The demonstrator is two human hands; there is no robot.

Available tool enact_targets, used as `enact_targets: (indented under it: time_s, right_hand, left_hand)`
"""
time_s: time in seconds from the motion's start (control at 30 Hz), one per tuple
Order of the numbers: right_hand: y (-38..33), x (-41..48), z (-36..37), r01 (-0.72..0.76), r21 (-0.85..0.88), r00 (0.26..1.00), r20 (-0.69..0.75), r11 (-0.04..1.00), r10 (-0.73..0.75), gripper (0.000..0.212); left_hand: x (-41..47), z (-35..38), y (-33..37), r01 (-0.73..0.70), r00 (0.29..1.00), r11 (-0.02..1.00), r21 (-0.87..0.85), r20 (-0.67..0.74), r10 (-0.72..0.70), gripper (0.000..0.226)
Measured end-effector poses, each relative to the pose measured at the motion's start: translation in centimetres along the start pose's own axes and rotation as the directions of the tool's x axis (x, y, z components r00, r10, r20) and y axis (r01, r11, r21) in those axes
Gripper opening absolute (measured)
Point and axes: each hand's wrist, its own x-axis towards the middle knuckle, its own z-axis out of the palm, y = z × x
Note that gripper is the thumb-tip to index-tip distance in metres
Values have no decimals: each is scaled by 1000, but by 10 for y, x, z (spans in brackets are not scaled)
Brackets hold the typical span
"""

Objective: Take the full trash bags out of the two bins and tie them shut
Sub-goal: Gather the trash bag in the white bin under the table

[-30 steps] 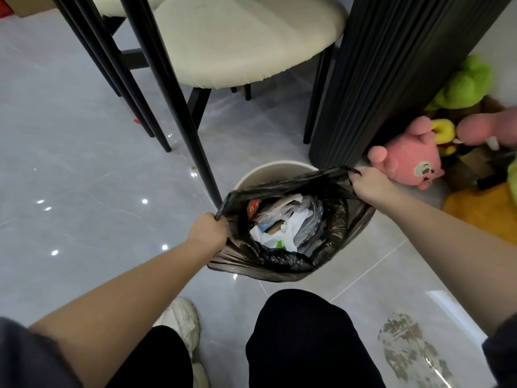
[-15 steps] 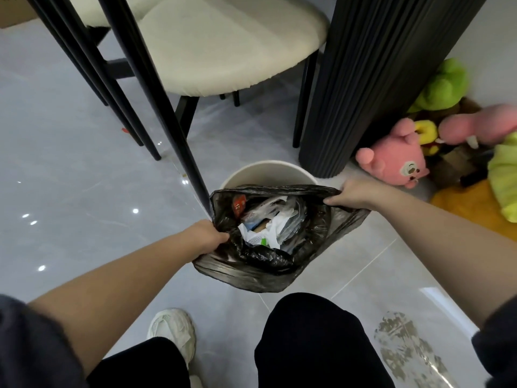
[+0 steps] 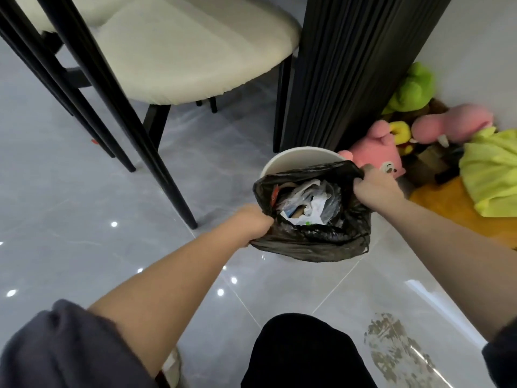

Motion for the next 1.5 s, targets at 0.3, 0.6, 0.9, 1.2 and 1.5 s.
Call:
enact_targets:
  time_s: [0.3, 0.6, 0.9, 1.2, 1.5]
  right_hand:
    - [-42, -17, -14, -3, 718, 937, 246, 696, -249, 25]
    - [-54, -22, -3, 176, 654, 781, 363, 736, -509, 19]
    - [-36, -21, 2, 534, 364, 744, 227, 763, -629, 16]
    - [-17, -22, -2, 692, 160, 682, 177, 704, -710, 27]
    - [-24, -12, 9, 633, 277, 759, -35, 723, -650, 48]
  left_hand:
    - [19, -27, 31, -348, 926, 827, -441, -301, 229, 11]
    - [35, -39, 62, -490, 866, 836, -247, -249, 434, 14]
    - [82, -44, 46, -537, 793, 766, 354, -100, 601, 54]
    - [94, -43, 53, -304, 849, 341, 890, 90, 521, 29]
    - [89, -65, 32, -281, 923, 750, 599, -45, 381, 9]
